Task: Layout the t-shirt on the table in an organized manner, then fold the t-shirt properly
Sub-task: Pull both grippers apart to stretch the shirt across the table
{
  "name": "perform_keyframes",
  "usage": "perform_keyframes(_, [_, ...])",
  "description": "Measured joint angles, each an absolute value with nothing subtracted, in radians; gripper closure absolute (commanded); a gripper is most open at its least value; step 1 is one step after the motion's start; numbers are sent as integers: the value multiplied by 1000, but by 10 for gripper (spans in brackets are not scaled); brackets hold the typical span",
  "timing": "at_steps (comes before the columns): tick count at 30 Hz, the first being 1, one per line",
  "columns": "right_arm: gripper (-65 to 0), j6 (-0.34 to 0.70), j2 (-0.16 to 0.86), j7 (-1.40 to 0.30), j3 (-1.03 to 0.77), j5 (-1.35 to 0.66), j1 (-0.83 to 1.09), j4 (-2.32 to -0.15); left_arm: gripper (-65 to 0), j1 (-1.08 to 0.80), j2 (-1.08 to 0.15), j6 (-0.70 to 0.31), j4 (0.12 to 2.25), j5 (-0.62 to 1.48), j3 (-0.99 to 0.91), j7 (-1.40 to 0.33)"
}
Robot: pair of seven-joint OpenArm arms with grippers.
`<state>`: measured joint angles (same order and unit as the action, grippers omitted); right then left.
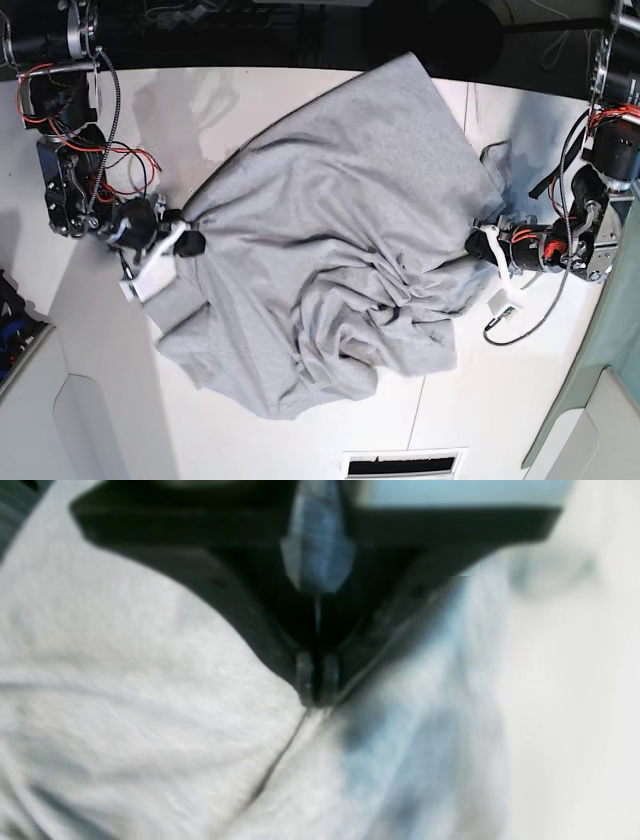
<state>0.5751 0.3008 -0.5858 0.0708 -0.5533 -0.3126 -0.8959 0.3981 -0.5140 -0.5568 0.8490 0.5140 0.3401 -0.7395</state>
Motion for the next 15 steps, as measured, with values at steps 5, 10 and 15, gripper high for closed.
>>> perform_keyframes(5, [0,570,332,-592,68,-594,-115,-1121,-13,509,-518,-453,760,385,343,-753])
perform_keyframes(10, [0,567,321,-617,43,-565,32,-1312,-17,552,-518,-457,732,387,346,-782])
perform_keyframes(15, [0,545,299,-667,-104,-543,57,-1398,-140,566,-518,-555,786,583,346,-856])
